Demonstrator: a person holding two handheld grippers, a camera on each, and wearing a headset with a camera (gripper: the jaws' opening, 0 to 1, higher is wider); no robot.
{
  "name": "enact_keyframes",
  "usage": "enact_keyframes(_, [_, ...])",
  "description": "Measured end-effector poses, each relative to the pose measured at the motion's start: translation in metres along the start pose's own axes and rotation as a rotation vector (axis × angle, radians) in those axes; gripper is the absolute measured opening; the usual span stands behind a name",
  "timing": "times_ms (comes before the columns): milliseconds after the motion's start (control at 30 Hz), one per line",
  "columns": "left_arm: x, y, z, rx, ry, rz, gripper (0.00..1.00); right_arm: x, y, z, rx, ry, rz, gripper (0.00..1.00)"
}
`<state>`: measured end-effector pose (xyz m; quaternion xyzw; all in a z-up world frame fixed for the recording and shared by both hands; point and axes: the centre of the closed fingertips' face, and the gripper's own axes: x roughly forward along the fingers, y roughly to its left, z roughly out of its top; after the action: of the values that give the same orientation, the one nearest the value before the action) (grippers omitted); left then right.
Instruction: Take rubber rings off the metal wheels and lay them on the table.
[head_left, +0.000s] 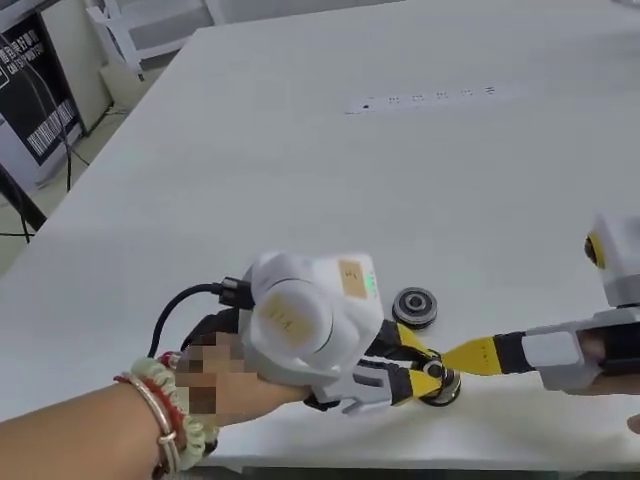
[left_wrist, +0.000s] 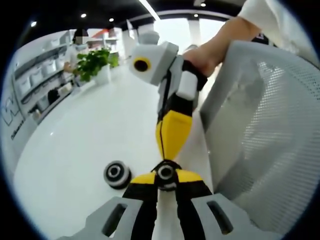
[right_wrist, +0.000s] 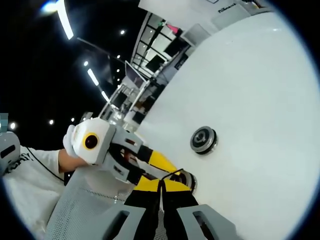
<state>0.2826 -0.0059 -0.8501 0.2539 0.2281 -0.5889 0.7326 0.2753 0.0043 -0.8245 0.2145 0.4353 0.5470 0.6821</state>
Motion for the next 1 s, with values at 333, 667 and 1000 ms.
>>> enact_keyframes(333, [-0.008,-0.005,0.007,0.005,0.013,-0.025,0.17,-0.002,-0.005,-0.001,-0.027,0.037,-0.062,0.0])
enact_keyframes(667, [-0.04,-0.005,0.018,-0.038,-0.019,-0.059,0.28,-0.012,0.002,0.009,-0.1,0.041,-0.088,0.0])
enact_keyframes(1000, [-0.089,0.004,0.015,-0.008,-0.024,-0.03,0.47,-0.024,0.012,0.026,-0.138,-0.013,-0.112,0.0])
